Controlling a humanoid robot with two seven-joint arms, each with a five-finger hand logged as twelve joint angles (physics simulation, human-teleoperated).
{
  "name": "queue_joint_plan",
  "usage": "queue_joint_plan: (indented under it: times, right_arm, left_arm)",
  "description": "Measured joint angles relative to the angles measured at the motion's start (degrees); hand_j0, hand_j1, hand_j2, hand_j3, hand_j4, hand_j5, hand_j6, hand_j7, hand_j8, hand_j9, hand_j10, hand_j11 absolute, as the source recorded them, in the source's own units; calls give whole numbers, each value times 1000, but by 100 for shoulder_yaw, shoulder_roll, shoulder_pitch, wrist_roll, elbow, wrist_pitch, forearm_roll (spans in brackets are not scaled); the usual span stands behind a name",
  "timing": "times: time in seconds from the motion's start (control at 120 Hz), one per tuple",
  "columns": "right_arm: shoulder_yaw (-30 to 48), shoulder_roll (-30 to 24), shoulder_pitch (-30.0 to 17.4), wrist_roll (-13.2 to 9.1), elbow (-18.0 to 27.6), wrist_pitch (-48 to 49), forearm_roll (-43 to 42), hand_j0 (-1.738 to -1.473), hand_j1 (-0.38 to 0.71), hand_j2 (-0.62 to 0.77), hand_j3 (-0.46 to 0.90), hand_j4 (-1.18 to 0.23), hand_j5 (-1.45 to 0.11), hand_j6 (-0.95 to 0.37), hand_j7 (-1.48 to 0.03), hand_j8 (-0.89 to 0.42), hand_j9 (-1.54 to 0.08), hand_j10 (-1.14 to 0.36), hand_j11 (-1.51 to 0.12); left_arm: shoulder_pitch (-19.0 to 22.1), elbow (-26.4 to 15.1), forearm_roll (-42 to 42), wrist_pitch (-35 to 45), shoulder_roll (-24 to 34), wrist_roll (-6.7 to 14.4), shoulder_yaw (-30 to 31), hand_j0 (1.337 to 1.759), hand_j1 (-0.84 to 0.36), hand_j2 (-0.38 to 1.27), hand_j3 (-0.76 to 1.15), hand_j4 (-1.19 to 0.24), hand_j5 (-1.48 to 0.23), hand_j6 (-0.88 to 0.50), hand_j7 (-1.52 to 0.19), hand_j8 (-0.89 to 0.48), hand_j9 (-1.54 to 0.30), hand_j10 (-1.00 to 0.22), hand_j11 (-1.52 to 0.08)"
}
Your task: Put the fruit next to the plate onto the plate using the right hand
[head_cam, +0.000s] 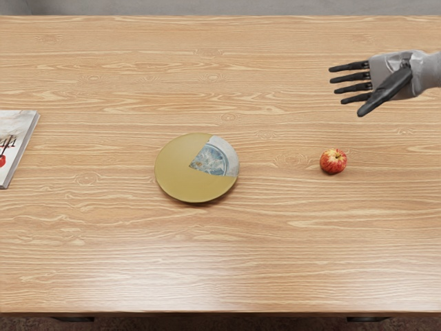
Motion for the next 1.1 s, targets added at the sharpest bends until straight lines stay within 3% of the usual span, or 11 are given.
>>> queue_joint_plan:
  times: [0.217,0.275,0.375,0.45,0.558,0.642,0.717,0.8,0.858,0.933,1.1]
  right_arm:
    - [-60,206,179,0,39,1,-184,-1658,-326,-4,0,-19,-25,-18,-25,-17,-18,-17,-16]
    - [-404,112,662,0,549,0,-560,-1658,-324,-5,0,-20,-26,-19,-26,-19,-21,-19,-20]
    - [-1029,-386,1335,0,2047,-463,-1415,-1658,-322,-5,0,-23,-29,-23,-30,-22,-26,-22,-25]
    - [-1864,-515,1734,0,2655,-1031,-1999,-1658,-321,-5,0,-24,-31,-25,-31,-24,-29,-24,-28]
    - [-2951,-589,2810,0,3134,-796,-1724,-1658,-323,-5,0,-23,-28,-24,-28,-23,-27,-23,-26]
    - [-3923,-195,3641,0,3277,-723,-1367,-1658,-325,-4,0,-22,-26,-23,-26,-22,-25,-22,-25]
    - [-4972,454,4580,0,3305,-1485,-1185,-1658,-326,-4,0,-22,-26,-22,-26,-22,-25,-21,-25]
    - [-5752,1050,5105,0,3318,-2637,-1088,-1658,-326,-4,0,-21,-25,-21,-25,-21,-24,-20,-24]
    - [-6097,1377,5186,0,3325,-3175,-1064,-1658,-326,-4,0,-21,-26,-21,-26,-21,-25,-21,-25]
    - [-6294,1864,4907,0,3326,-4022,-1124,-1658,-307,-7,0,-37,-46,-37,-46,-37,-46,-36,-46]
    - [-5873,2313,3778,0,3379,-5224,-1638,-1658,-264,-14,0,-72,-92,-72,-92,-72,-92,-71,-92]
  left_arm:
    - [0,0,0,0,0,-1,2,1658,349,0,0,0,0,0,0,0,0,0,0]
    - [0,0,0,0,0,-1,3,1658,349,0,0,0,0,0,0,0,0,0,0]
    - [0,0,0,0,0,0,3,1658,349,0,0,0,0,0,0,0,0,0,0]
    - [0,0,0,0,0,-1,3,1658,349,0,0,0,0,0,0,0,0,0,0]
    - [0,0,0,0,0,0,3,1658,349,0,0,0,0,0,0,0,0,0,0]
    - [0,0,0,0,0,-1,3,1658,349,0,0,0,0,0,0,0,0,0,0]
    - [0,0,0,0,0,0,2,1658,349,0,0,0,0,0,0,0,0,0,0]
    - [0,0,-1,0,0,1,1,1658,349,0,0,0,0,1,0,0,0,0,0]
    - [0,0,-1,0,0,1,2,1658,349,0,0,0,0,1,0,0,0,0,0]
    - [0,0,-1,0,0,0,2,1658,349,0,0,0,0,1,0,0,0,0,0]
    - [0,0,-1,0,0,0,3,1658,349,0,0,0,0,1,0,0,0,0,0]
